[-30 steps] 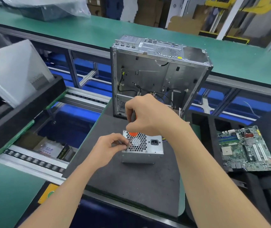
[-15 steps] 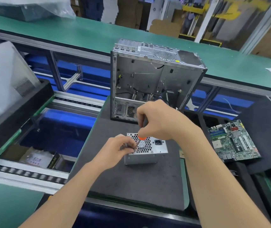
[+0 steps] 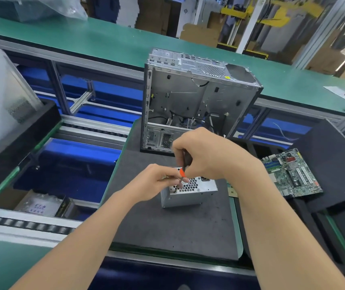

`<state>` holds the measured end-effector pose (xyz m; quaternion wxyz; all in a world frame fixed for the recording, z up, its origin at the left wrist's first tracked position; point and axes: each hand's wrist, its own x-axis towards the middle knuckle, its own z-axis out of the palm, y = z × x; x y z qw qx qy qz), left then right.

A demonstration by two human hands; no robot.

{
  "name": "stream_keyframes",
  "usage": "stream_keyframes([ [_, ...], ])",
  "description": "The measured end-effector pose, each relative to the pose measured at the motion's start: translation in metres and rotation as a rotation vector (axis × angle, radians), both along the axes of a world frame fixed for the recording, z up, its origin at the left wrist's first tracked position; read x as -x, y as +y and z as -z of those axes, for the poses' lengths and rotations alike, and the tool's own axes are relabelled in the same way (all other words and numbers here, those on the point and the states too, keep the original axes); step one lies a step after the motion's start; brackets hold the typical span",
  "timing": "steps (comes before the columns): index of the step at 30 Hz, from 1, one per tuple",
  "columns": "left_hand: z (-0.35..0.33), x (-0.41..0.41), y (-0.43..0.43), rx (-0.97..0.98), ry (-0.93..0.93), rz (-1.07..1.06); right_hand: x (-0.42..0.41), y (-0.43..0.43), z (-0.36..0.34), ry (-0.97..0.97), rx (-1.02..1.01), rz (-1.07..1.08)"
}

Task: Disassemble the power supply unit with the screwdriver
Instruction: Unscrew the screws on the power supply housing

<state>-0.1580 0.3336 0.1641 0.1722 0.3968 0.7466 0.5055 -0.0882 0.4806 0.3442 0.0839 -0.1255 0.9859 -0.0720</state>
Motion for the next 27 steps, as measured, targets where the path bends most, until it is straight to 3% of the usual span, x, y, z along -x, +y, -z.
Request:
stream_keyframes([
  [8, 0.006, 0.000, 0.001, -0.021, 0.026, 0.068, -0.002, -0.006, 0.003, 0.029, -0.083, -0.008],
  [11, 0.009, -0.003, 0.004, -0.016, 0.014, 0.021, 0.000, -0.008, 0.008, 0.231, -0.142, 0.305],
  [14, 0.012, -0.002, 0.005, -0.030, -0.008, 0.010, 0.003, -0.013, 0.012, 0.185, -0.117, 0.501],
  [22, 0.006, 0.005, 0.002, -0.063, -0.166, 0.080, 0.001, -0.003, -0.003, -0.007, -0.093, 0.002],
  [27, -0.003, 0.003, 0.003, -0.081, -0.242, 0.094, 0.003, -0.002, -0.006, -0.043, -0.223, -0.234],
])
